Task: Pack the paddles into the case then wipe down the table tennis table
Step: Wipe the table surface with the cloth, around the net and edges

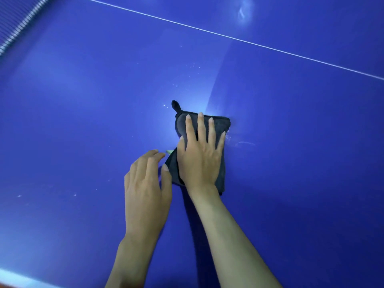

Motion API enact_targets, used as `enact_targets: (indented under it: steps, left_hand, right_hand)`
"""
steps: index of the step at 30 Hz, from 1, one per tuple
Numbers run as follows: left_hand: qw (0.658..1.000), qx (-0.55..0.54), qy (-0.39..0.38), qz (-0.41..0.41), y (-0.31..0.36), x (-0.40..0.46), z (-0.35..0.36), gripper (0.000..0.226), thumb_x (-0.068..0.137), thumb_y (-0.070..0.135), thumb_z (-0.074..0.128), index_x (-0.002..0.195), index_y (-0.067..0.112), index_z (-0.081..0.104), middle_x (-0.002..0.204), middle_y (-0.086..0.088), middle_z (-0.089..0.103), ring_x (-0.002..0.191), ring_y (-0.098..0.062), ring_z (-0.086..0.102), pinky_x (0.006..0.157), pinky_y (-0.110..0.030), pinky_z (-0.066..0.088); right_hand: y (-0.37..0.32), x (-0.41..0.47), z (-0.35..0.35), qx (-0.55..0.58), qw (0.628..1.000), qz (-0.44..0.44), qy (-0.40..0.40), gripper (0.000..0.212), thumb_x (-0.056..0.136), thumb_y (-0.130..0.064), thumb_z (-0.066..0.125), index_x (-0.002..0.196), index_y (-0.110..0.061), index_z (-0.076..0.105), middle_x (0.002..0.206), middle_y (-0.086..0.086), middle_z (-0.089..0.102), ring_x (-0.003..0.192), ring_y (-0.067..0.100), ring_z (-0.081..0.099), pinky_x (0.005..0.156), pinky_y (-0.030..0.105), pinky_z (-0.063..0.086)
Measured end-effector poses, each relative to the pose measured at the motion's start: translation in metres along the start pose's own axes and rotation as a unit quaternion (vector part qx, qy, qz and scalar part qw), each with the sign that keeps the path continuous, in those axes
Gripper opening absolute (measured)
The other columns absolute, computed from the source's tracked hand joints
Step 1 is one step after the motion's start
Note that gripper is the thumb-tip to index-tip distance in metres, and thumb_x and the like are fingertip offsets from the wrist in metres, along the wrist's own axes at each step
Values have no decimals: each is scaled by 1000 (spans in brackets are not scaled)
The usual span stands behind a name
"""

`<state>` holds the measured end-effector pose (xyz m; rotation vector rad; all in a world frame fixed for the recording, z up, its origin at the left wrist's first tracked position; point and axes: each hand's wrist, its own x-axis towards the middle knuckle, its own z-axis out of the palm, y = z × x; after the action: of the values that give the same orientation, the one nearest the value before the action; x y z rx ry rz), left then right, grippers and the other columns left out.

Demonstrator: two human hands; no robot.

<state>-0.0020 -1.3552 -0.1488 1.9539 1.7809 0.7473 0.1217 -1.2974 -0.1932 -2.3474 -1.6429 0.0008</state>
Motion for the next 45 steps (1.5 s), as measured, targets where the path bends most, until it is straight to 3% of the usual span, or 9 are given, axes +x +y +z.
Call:
enact_targets:
  steps: [5, 9, 16, 25, 37, 45]
  left_hand:
    - [999, 24, -11, 35, 19, 14, 11, 27, 104, 25, 47, 126, 18, 62, 134, 2, 61, 125, -22, 53, 96, -42, 46]
    - [997, 28, -29, 69, 47, 16, 35, 24, 104, 22, 49, 122, 17, 64, 133, 2, 61, 125, -20, 53, 95, -40, 45]
    - [988, 45, -62, 135, 107, 4, 90, 17, 100, 8, 61, 115, 13, 68, 129, -1, 63, 117, -21, 56, 94, -37, 44]
    - [978, 35, -90, 183, 209, -31, 168, 21, 100, 15, 52, 114, 13, 67, 128, -1, 63, 118, -21, 55, 95, -36, 40]
    - [971, -31, -132, 197, 359, -87, 284, 22, 99, 16, 51, 113, 14, 68, 128, 2, 64, 119, -21, 56, 97, -32, 37]
    - [968, -35, -141, 207, 412, -99, 322, 23, 98, 18, 50, 111, 16, 68, 126, 4, 64, 117, -19, 56, 98, -30, 35]
  right_hand:
    - [39, 32, -4, 10, 1000, 0, 23, 53, 104, -37, 47, 157, -29, 46, 167, 0, 38, 156, 25, 29, 126, 56, 24]
    - [88, 35, -15, -3, 1000, 18, 25, 54, 104, -39, 43, 158, -31, 44, 168, 0, 35, 157, 25, 27, 127, 54, 23]
    - [186, 24, -42, -11, 999, 33, 18, 54, 105, -41, 43, 159, -32, 42, 170, 0, 33, 158, 24, 25, 126, 54, 23]
    - [339, 2, -84, -24, 995, 89, 23, 55, 105, -42, 42, 160, -33, 40, 170, 0, 31, 159, 24, 24, 127, 53, 23]
    - [565, -37, -143, -49, 989, 139, 16, 57, 106, -48, 37, 161, -37, 35, 172, -4, 27, 160, 21, 20, 129, 55, 17]
    - [660, -55, -168, -41, 988, 151, 1, 58, 107, -48, 37, 163, -37, 31, 173, -4, 23, 161, 20, 15, 130, 54, 15]
